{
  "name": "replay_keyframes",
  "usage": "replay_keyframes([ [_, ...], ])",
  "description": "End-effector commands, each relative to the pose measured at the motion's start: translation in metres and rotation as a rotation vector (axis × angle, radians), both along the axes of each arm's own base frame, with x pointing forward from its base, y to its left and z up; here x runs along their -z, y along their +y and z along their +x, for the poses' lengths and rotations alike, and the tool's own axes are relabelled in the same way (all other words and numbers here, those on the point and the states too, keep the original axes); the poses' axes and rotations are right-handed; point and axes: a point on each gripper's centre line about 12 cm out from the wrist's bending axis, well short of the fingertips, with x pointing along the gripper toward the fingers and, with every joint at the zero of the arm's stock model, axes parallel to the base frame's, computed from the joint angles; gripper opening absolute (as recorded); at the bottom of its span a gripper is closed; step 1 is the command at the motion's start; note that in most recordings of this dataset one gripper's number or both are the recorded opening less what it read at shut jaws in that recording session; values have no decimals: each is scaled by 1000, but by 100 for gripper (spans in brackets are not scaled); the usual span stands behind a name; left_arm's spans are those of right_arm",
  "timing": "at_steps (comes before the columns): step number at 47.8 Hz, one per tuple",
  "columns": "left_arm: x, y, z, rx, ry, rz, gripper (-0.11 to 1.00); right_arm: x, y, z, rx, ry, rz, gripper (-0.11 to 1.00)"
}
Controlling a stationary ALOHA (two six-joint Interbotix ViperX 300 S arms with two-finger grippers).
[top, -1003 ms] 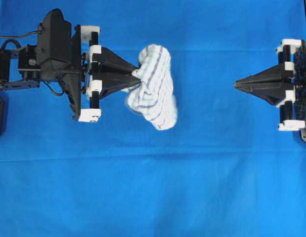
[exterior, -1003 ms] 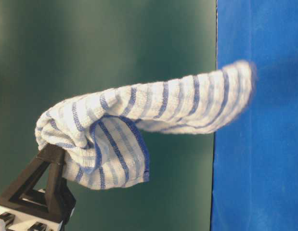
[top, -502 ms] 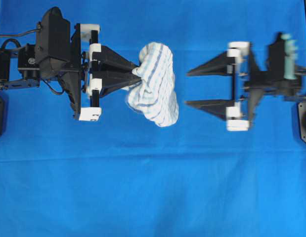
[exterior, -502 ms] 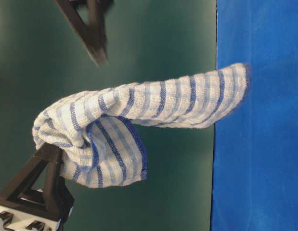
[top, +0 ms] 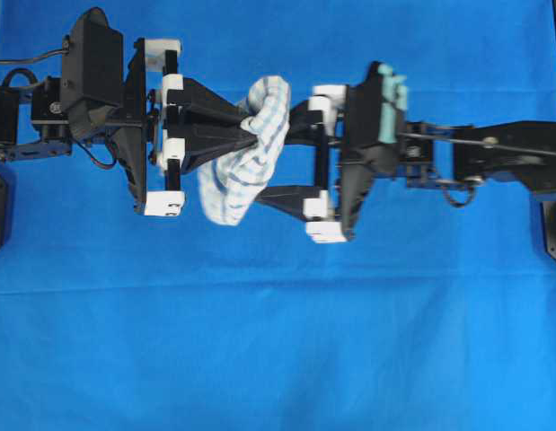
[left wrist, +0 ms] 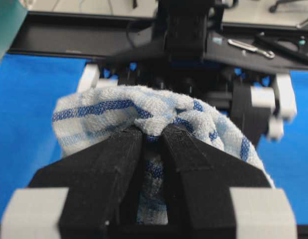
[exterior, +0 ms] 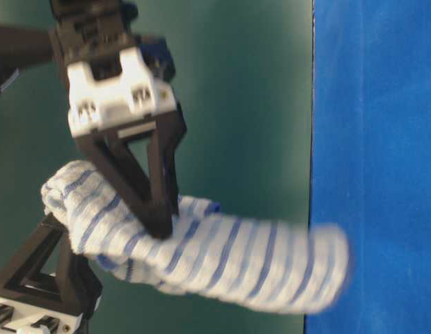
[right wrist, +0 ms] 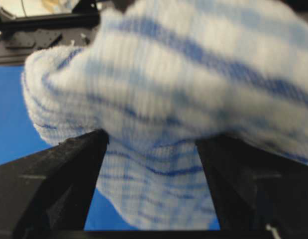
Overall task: Hand over the towel.
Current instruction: 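Close the right gripper on the towel beside the left gripper, then open the left gripper and withdraw it leftward from the towel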
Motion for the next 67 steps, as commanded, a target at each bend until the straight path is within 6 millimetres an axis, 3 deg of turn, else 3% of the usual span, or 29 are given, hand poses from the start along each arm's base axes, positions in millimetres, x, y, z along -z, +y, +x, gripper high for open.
replay_keyframes([
  [1,-12,1,-1,-3,-44,3,7,-17,-1,8,4,-49,4,73],
  [19,-12,1,-2,-3,-46,3,7,-19,-5,12,23,-56,26,69],
  [22,-12,0,-2,-1,-47,3,7,-18,-6,11,24,-55,24,58],
  [29,-11,-1,-2,2,-37,4,7,-19,-6,10,25,-54,17,14],
  [31,-11,-1,-2,2,-38,4,7,-18,-7,11,27,-54,17,7],
  [61,-12,-2,-9,2,-52,-12,8,-22,-7,4,26,-39,16,7],
  [63,-13,-2,-11,2,-55,-16,13,-22,-6,1,25,-36,15,7],
  [67,-13,-1,-17,-1,-63,-20,37,-23,-6,-4,25,-36,17,7],
])
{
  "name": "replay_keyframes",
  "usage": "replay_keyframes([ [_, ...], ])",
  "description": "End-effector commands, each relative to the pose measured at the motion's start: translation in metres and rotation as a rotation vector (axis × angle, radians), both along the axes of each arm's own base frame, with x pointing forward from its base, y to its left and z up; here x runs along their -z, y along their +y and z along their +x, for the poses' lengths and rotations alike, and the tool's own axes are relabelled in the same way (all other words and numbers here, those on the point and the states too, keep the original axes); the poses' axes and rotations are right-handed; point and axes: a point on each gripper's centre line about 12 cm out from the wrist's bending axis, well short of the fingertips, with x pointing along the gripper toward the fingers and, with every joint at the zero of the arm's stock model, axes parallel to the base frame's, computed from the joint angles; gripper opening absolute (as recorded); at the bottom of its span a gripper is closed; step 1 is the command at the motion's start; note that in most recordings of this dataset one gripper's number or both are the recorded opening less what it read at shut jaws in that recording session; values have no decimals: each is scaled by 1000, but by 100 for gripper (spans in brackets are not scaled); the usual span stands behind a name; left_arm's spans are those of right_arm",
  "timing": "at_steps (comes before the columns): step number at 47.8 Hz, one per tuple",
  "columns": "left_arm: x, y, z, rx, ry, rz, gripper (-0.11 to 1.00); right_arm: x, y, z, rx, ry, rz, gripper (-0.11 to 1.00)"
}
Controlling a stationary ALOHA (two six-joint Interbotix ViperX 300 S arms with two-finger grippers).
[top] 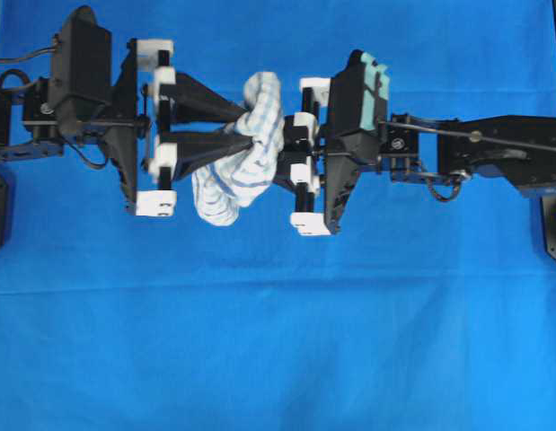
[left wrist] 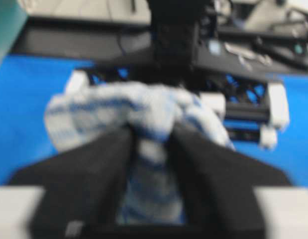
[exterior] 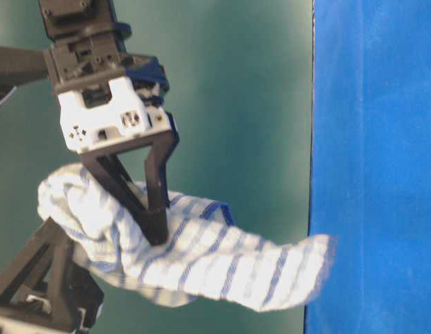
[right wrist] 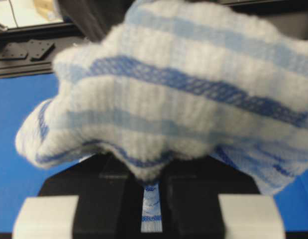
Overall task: Hand over the towel.
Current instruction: 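Open the left gripper and withdraw it leftward from the towel, then lower the towel with the right gripper and release it on the table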
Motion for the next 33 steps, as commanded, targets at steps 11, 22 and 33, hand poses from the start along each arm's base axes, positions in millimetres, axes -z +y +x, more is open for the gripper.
replay_keyframes([
  [11,-16,-3,-32,2,-77,5,93,-20,2,-30,0,-47,-2,7],
  [22,-25,-5,-65,2,-123,5,93,-19,3,-53,1,-48,2,7],
  [33,-26,-5,-71,2,-132,5,93,-12,2,-49,1,16,6,7],
])
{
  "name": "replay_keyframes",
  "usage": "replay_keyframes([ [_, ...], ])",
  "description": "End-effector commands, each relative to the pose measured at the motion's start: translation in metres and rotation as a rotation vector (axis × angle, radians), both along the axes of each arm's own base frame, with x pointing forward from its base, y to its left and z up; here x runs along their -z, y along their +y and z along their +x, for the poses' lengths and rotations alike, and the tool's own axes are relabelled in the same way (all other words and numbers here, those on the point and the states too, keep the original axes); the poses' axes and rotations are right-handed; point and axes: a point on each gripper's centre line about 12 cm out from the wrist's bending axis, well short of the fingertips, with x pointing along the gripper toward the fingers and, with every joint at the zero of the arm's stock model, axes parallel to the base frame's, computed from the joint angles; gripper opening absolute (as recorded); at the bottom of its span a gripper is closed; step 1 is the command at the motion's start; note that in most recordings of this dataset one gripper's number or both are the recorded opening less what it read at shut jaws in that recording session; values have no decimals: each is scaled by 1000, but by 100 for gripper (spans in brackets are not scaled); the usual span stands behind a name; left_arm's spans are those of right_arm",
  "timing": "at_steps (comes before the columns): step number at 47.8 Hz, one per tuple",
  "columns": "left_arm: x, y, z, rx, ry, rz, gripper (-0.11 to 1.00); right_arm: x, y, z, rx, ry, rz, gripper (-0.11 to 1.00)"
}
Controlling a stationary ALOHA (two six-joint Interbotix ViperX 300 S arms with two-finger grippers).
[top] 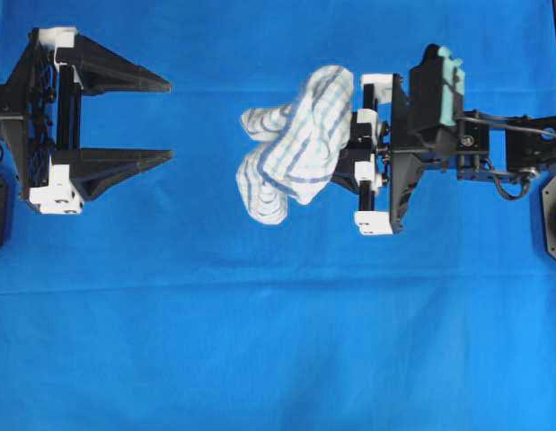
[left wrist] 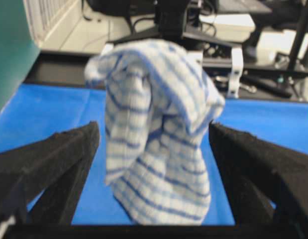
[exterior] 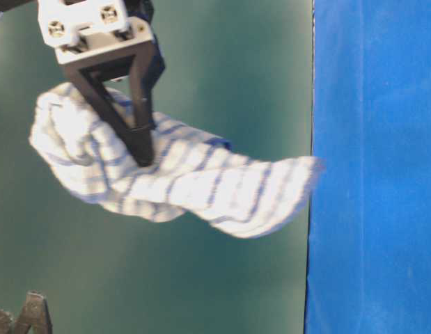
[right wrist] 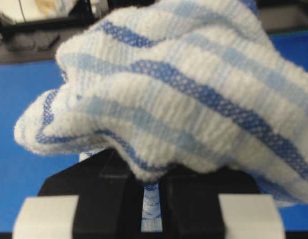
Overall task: Hand over the towel.
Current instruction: 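Lower the towel with the right gripper and release it on the table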
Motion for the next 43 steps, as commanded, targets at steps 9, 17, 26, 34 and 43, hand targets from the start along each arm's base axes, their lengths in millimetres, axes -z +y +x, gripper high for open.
replay_keyframes([
  [9,-5,0,1,1,-14,-2,93,15,-10,17,21,159,16,7],
  [17,-1,0,1,1,-5,-4,93,52,-19,35,34,377,35,7],
  [26,-1,0,1,-1,-5,-3,93,101,-24,51,38,585,52,7],
  [34,-1,0,1,1,-3,-3,93,136,-24,55,33,704,58,7],
  [43,0,0,1,1,0,-4,93,146,-24,53,38,736,71,7],
])
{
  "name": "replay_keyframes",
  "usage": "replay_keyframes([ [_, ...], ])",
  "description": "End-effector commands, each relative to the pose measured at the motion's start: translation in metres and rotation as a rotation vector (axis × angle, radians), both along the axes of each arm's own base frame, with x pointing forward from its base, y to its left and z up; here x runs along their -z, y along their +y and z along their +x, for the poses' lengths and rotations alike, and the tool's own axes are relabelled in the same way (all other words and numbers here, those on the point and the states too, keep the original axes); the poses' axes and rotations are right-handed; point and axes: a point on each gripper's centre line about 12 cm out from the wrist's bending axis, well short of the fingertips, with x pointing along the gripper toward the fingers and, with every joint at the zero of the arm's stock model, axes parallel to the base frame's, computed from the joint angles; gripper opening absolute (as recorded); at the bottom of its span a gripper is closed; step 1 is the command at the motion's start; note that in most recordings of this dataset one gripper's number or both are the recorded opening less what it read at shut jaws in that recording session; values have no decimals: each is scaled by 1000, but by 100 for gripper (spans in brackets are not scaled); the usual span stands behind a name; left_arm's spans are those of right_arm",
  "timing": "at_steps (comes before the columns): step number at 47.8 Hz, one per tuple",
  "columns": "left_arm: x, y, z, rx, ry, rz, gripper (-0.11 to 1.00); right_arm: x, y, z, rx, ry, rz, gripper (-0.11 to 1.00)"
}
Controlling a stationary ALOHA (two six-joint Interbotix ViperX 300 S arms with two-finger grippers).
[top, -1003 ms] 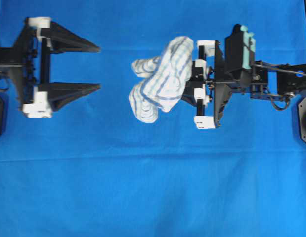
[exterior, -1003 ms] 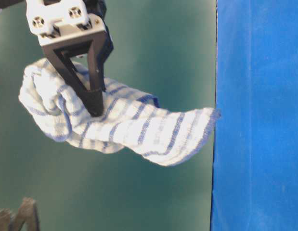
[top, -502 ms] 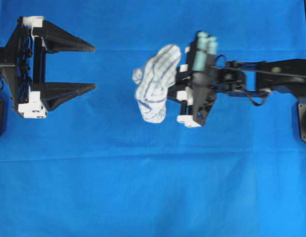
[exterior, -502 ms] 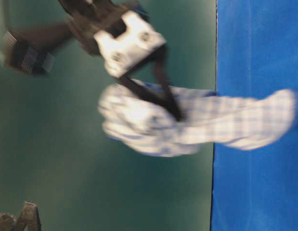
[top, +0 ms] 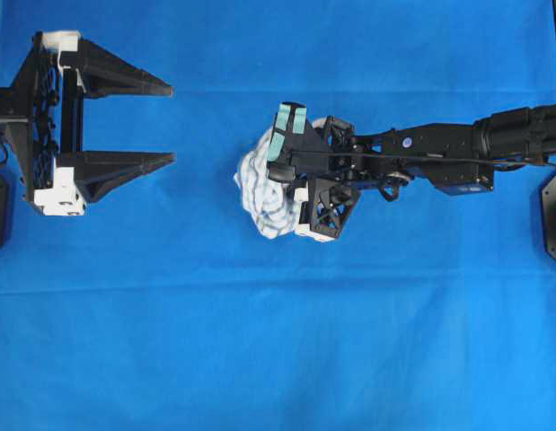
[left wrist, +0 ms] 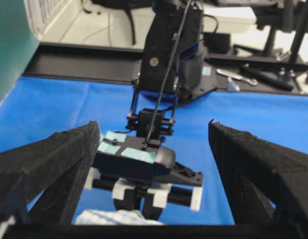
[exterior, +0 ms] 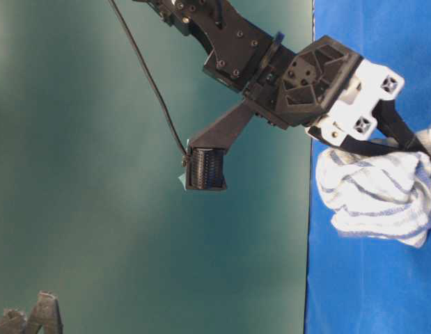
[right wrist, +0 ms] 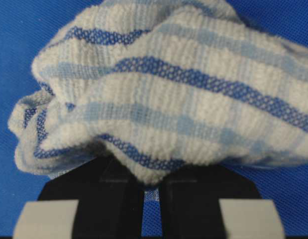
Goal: Hand over the towel.
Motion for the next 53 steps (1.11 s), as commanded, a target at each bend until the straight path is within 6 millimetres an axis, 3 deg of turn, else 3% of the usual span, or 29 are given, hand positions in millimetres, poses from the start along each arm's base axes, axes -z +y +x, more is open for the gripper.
replay_keyframes([
  [1,-6,0,0,1,-20,1,93,-11,-1,4,5,-28,0,7],
  [28,-6,0,0,1,-19,-2,93,-21,-1,2,9,-22,5,9],
  [31,-5,0,0,2,-17,0,93,-25,-1,2,10,-30,5,25],
  [36,-4,0,0,1,-14,-2,93,-40,0,-3,11,-59,3,56],
  [39,-3,0,0,2,-11,-1,93,-54,0,-6,10,-89,-1,69],
  [53,-1,0,0,2,-6,-3,93,-144,3,-44,-11,-331,-62,70],
])
